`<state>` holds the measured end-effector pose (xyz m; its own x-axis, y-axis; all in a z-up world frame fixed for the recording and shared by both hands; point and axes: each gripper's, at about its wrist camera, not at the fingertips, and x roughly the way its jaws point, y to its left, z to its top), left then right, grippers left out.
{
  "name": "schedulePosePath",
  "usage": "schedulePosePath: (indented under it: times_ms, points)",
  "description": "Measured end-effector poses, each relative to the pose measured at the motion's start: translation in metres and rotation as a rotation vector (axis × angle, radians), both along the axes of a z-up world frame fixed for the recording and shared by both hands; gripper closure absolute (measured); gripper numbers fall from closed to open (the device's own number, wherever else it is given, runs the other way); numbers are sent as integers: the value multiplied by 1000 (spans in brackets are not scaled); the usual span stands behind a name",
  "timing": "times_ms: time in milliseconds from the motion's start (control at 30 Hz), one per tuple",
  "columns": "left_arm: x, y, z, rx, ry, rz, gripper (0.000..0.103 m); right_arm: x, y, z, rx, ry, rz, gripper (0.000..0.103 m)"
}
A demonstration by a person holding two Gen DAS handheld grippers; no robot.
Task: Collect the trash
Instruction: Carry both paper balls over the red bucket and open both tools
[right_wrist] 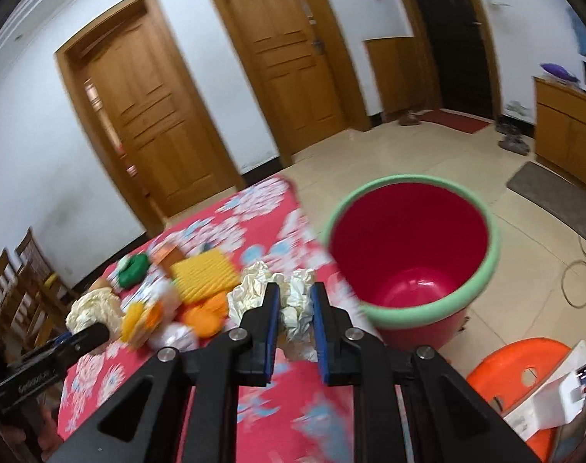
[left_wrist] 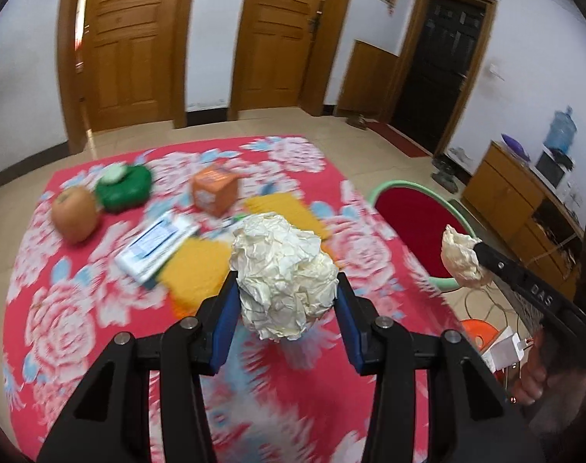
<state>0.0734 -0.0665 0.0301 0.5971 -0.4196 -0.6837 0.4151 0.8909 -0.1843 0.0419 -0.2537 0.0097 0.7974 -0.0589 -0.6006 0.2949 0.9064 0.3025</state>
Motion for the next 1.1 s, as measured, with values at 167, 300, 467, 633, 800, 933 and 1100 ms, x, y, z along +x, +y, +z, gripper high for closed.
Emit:
schedulePosePath:
  times_ms: [167, 300, 467, 633, 800, 933, 1100]
  points:
    - [10, -53, 5, 11, -16, -81, 56, 7, -45, -4, 14, -3, -109, 84]
    - [19, -92, 2, 33, -15, -141, 56, 12, -72, -10, 33, 3, -168, 83]
    - [33, -136, -9, 66, 6, -206, 56, 21, -103, -23, 83, 25, -230, 79]
    - [46, -169, -23, 98, 5, -252, 55, 23, -120, -32, 101, 31, -268, 77]
    - [60, -196, -33, 63, 45, -313, 55, 23, -136, -41, 160, 36, -307, 59]
    - [66, -215, -37, 94, 38, -295, 47, 15, -142, -35, 153, 9, -332, 59]
    - [70, -229, -41, 122, 44, -315, 35, 0, -152, -30, 154, -15, -374, 59]
